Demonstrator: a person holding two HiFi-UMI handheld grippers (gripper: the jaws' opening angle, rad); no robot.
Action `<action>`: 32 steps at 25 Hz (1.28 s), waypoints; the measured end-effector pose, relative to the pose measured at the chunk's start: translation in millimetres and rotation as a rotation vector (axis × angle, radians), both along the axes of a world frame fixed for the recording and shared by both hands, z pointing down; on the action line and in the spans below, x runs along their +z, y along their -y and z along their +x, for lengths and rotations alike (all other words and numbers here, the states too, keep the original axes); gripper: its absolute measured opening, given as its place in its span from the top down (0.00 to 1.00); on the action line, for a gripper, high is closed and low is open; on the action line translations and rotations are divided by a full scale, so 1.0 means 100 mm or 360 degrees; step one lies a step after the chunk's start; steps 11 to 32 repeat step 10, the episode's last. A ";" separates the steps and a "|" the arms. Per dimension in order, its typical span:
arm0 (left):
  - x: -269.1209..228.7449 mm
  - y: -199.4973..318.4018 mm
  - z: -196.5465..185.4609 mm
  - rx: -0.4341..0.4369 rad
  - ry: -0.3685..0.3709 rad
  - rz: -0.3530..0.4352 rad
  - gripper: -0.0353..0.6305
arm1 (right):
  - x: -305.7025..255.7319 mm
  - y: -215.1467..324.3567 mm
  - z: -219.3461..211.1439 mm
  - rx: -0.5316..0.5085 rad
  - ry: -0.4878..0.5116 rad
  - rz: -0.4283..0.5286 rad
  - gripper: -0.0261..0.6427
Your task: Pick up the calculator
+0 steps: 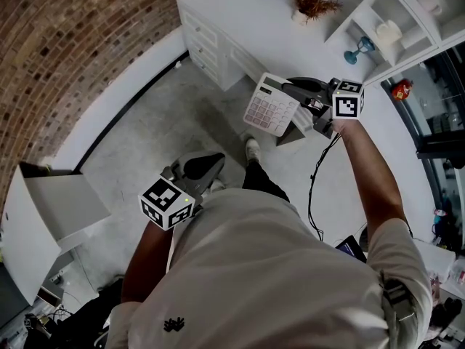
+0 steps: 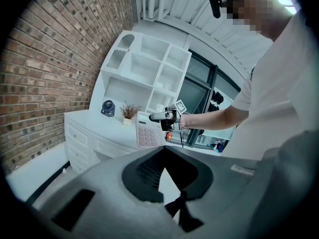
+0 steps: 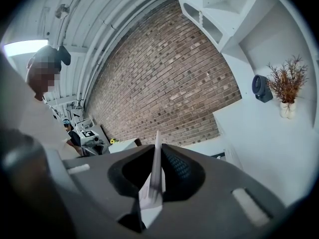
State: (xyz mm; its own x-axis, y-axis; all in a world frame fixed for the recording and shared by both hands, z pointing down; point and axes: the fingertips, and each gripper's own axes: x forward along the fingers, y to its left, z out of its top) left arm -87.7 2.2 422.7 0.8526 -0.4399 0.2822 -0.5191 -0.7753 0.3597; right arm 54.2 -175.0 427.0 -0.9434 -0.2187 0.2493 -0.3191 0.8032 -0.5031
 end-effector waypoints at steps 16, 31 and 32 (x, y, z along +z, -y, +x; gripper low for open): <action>0.06 0.09 0.04 0.0019 0.0009 0.0008 0.94 | 0.04 0.04 0.01 -0.0007 0.0014 -0.0001 0.88; 0.06 0.09 0.04 0.0019 0.0009 0.0008 0.94 | 0.04 0.04 0.01 -0.0007 0.0014 -0.0001 0.88; 0.06 0.09 0.04 0.0019 0.0009 0.0008 0.94 | 0.04 0.04 0.01 -0.0007 0.0014 -0.0001 0.88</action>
